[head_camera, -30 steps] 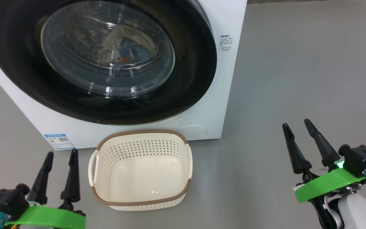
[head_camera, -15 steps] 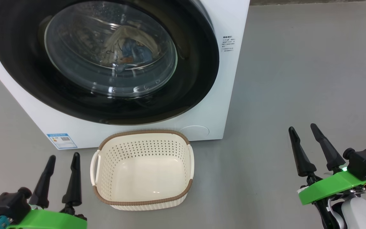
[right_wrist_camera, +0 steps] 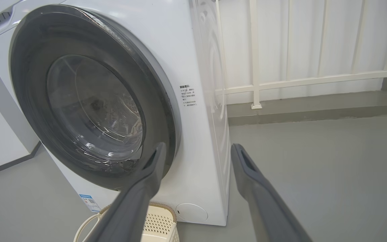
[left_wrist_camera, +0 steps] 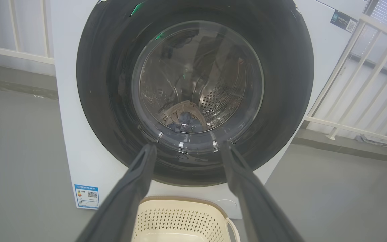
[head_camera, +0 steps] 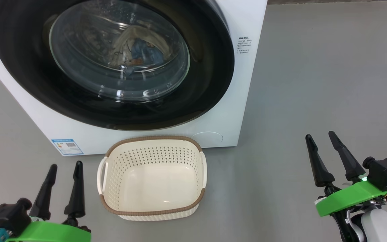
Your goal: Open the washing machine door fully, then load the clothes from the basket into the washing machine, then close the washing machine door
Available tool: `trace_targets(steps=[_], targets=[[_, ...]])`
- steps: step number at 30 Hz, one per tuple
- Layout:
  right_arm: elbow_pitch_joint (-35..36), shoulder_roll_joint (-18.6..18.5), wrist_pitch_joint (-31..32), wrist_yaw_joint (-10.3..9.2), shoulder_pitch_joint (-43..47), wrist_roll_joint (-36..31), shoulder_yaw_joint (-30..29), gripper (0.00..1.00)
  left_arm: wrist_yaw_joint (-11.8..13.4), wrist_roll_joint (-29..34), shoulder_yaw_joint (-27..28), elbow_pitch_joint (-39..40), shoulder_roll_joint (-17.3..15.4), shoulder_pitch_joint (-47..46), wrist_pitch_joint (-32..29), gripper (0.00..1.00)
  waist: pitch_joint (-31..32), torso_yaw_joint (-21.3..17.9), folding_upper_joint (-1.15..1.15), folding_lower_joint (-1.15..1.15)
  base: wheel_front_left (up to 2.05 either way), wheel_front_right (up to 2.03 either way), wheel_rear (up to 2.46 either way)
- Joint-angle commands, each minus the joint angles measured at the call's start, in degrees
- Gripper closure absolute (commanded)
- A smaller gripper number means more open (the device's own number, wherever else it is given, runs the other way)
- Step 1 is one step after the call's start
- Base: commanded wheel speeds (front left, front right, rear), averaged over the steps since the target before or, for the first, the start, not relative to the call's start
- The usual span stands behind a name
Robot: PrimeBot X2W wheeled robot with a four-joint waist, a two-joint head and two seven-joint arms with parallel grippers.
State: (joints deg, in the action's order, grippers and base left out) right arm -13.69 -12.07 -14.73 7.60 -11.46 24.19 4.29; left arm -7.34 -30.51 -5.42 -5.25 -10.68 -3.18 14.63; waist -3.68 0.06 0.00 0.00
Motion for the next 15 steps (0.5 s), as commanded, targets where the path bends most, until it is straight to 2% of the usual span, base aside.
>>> trace_targets(steps=[1, 15], targets=[[1.2, -0.2, -0.3, -0.11, -0.3, -0.8, 0.9, 0.0, -0.1, 0.4, 2.3, 1.1, -0.9, -1.2, 0.4, 0.0, -0.1, 0.1, 0.0, 0.0, 0.0, 0.0, 0.0], [0.9, 0.1, -0.3, -0.11, -0.6, -0.8, 1.1, 0.0, -0.1, 0.0, 2.5, 0.5, -0.6, -1.3, 0.4, 0.0, -0.2, 0.2, 0.0, 0.0, 0.0, 0.0, 0.0]])
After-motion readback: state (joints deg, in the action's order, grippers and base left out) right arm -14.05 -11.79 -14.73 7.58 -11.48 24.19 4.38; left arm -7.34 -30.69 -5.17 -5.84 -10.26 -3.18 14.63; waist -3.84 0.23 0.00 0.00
